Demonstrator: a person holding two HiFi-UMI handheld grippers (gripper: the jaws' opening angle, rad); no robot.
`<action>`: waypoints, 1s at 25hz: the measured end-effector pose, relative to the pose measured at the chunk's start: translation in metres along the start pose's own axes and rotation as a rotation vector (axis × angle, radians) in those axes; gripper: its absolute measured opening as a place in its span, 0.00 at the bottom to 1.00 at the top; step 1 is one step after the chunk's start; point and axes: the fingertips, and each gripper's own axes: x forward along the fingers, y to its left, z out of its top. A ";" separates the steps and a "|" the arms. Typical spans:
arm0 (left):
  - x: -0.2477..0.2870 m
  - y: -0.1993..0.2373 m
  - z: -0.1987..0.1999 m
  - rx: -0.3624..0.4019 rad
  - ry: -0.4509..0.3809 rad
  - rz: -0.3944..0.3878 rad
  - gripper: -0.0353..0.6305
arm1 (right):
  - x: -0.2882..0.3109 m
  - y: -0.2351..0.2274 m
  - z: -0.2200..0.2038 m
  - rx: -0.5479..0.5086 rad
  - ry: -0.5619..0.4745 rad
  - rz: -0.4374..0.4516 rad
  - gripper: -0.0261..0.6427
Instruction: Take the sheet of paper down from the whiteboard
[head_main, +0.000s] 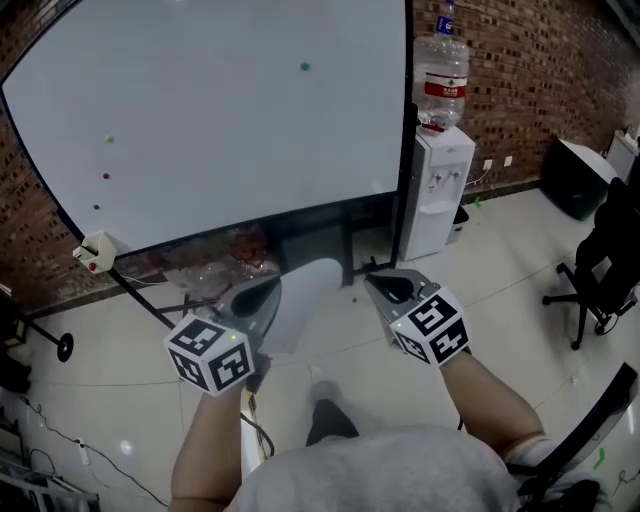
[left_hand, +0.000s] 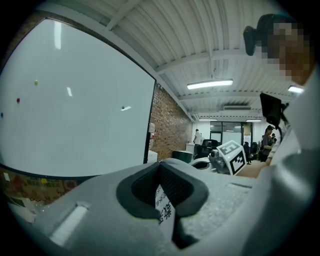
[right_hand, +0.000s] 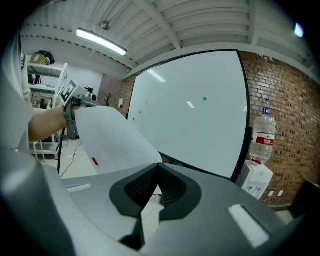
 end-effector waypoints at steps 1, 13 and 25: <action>-0.006 -0.017 -0.004 0.001 0.003 0.005 0.05 | -0.016 0.011 -0.010 0.004 0.009 0.013 0.04; -0.078 -0.129 0.003 -0.003 -0.009 0.030 0.06 | -0.146 0.087 -0.006 0.044 0.001 0.040 0.04; -0.142 -0.165 -0.004 -0.002 -0.031 -0.019 0.06 | -0.188 0.155 0.005 0.046 0.003 -0.018 0.04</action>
